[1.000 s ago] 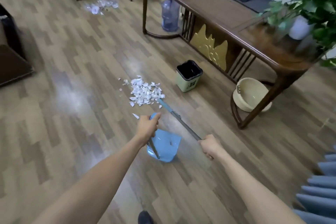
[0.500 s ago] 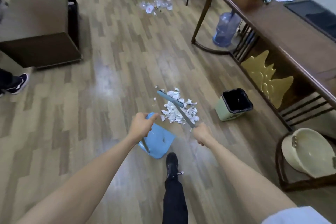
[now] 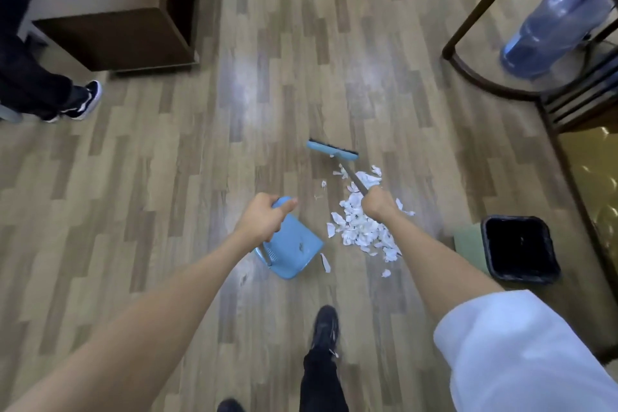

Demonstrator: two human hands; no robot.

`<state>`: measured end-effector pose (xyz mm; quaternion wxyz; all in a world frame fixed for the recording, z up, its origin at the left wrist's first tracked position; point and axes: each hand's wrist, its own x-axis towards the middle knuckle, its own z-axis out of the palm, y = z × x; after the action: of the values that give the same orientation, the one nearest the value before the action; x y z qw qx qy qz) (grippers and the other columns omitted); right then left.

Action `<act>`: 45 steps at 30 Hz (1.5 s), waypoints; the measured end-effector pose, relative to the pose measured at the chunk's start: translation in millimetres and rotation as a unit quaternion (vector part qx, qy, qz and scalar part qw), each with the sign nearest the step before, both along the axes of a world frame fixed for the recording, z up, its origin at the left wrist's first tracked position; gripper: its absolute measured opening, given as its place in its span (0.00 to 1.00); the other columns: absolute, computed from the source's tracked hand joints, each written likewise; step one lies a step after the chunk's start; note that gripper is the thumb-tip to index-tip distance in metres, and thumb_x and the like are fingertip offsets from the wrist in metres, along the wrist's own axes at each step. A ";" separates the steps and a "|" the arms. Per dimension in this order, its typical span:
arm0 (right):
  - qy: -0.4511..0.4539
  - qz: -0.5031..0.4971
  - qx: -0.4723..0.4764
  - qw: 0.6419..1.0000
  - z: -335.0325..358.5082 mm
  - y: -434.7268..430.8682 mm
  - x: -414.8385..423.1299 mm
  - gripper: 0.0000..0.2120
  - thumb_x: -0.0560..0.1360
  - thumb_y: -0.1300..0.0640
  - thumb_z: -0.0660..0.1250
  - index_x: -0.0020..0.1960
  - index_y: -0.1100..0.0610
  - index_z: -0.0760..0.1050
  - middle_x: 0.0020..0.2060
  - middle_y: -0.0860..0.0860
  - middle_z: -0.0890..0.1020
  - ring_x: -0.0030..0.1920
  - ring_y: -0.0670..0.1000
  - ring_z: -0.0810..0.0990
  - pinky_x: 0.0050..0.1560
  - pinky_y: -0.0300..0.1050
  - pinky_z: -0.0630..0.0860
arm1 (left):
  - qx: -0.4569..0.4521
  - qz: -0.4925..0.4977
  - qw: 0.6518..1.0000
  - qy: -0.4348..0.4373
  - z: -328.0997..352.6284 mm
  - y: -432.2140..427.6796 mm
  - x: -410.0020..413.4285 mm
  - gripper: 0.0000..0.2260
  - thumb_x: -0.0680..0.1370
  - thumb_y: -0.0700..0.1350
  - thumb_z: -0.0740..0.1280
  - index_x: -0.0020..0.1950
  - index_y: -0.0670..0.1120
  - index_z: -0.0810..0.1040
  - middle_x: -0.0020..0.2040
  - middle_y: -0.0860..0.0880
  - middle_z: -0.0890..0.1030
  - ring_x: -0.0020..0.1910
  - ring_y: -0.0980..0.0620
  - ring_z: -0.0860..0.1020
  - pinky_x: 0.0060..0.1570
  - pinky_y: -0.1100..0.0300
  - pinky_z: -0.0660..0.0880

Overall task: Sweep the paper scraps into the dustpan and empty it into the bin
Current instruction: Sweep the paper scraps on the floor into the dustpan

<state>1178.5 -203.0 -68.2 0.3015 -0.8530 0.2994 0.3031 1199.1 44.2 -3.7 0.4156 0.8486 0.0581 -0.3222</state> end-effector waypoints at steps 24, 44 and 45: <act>0.157 -0.003 -0.014 0.988 -36.3 -16.0 -113.0 0.19 0.69 0.52 0.55 0.54 0.56 0.77 0.48 0.56 0.83 0.44 0.57 0.81 0.39 0.44 0.76 | 0.071 -0.166 0.983 0.023 -47.7 16.1 8.7 0.19 0.78 0.54 0.67 0.33 0.45 0.68 0.28 0.47 0.69 0.25 0.49 0.68 0.25 0.60 0.64; 0.103 -0.343 0.021 0.933 -28.0 58.8 -258.4 0.11 0.79 0.61 0.58 0.40 0.62 0.71 0.23 0.58 0.69 0.20 0.50 0.68 0.22 0.33 0.63 | 0.098 -0.266 0.959 -0.028 -105.6 35.0 -98.4 0.20 0.78 0.55 0.64 0.32 0.44 0.68 0.30 0.48 0.71 0.32 0.45 0.72 0.30 0.57 0.64; 0.086 -0.344 0.021 0.935 -29.6 58.1 -253.3 0.12 0.80 0.60 0.57 0.39 0.61 0.71 0.25 0.57 0.71 0.21 0.50 0.69 0.22 0.34 0.64 | 0.084 -0.262 0.961 -0.030 -106.4 30.1 -97.3 0.20 0.78 0.55 0.64 0.32 0.44 0.69 0.31 0.47 0.72 0.33 0.45 0.72 0.32 0.57 0.65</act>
<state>925.2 -144.9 -97.8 0.3780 -0.6623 0.5926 0.2594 1101.8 74.3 -110.1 0.2457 0.8754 -0.1518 -0.3877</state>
